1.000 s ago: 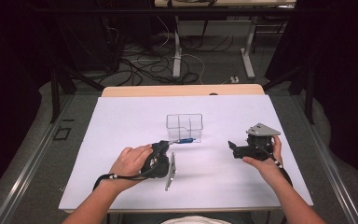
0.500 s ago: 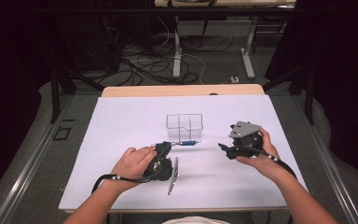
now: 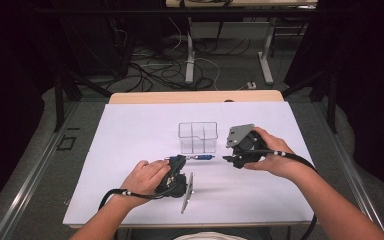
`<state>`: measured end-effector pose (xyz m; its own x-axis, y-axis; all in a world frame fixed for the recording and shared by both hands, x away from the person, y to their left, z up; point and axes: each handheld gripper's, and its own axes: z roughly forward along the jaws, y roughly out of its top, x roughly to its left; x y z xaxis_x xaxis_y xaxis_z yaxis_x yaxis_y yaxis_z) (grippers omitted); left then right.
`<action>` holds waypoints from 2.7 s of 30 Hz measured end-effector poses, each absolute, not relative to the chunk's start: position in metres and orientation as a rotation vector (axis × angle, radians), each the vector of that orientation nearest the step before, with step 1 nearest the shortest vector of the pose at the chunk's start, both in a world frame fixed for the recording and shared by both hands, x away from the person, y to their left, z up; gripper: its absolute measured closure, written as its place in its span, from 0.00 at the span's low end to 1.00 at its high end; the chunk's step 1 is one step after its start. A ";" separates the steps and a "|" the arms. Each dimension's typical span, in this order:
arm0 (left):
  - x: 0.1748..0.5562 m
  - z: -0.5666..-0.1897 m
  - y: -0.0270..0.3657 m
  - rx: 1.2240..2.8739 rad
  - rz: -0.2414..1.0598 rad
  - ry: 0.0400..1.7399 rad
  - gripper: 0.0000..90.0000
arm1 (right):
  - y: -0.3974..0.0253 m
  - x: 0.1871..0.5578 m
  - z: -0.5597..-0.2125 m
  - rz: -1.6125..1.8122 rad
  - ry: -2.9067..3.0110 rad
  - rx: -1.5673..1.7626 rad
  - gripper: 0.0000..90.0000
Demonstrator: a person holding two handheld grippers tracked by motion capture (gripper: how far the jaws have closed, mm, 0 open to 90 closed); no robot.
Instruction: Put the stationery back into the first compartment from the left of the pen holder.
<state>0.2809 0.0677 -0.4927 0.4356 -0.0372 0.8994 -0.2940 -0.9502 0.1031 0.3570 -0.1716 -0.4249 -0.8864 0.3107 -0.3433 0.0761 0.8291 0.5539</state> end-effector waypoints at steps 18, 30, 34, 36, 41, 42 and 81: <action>0.276 -0.495 0.060 2.498 1.534 -0.367 0.89 | -0.140 0.366 -0.419 0.704 2.777 0.234 0.52; 0.272 -0.506 0.052 2.465 1.458 -0.362 0.89 | -0.120 0.370 -0.419 0.639 2.872 0.247 0.60; 0.271 -0.503 0.049 2.533 1.481 -0.439 0.89 | -0.114 0.370 -0.422 0.633 2.918 0.254 0.64; 0.270 -0.506 0.048 2.526 1.472 -0.423 0.89 | -0.111 0.371 -0.423 0.616 2.935 0.282 0.66; 0.270 -0.512 0.046 2.459 1.452 -0.397 0.89 | -0.103 0.371 -0.428 0.577 2.983 0.304 0.68; 0.270 -0.512 0.046 2.458 1.455 -0.402 0.89 | -0.101 0.371 -0.429 0.569 2.991 0.291 0.68; 0.268 -0.510 0.045 2.503 1.502 -0.475 0.87 | -0.077 0.372 -0.451 0.431 3.035 0.173 0.88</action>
